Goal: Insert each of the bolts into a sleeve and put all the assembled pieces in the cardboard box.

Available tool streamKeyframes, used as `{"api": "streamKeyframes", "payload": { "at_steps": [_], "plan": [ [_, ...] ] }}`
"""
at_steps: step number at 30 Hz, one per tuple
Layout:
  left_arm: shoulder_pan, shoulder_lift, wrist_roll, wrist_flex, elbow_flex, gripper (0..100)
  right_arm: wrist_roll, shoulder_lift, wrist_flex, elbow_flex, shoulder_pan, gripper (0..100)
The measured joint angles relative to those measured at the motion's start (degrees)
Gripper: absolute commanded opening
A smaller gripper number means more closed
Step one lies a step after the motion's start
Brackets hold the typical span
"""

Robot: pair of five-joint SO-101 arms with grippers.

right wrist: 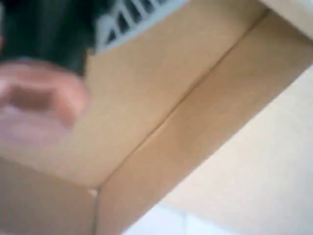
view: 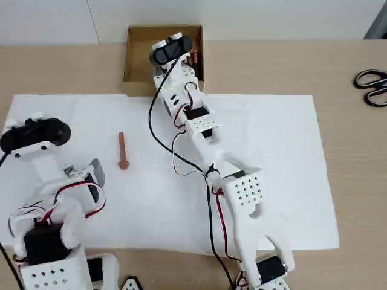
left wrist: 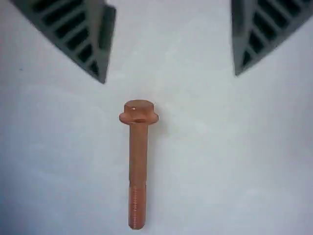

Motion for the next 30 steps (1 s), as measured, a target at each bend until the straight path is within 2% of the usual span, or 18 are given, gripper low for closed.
{"api": "streamKeyframes", "payload": {
  "at_steps": [16, 21, 30],
  "plan": [
    [0.0, 0.0, -0.1, 0.0, 0.0, 16, 0.0, -0.8, 1.1, -3.2, 0.1, 18.0],
    [0.0, 0.0, -0.1, 0.0, 0.0, 16, 0.0, -6.5, 10.9, -3.3, 2.1, 18.0],
    [0.0, 0.0, -0.1, 0.0, 0.0, 16, 0.0, -17.6, 37.5, -3.3, 7.7, 18.0]
  ]
}}
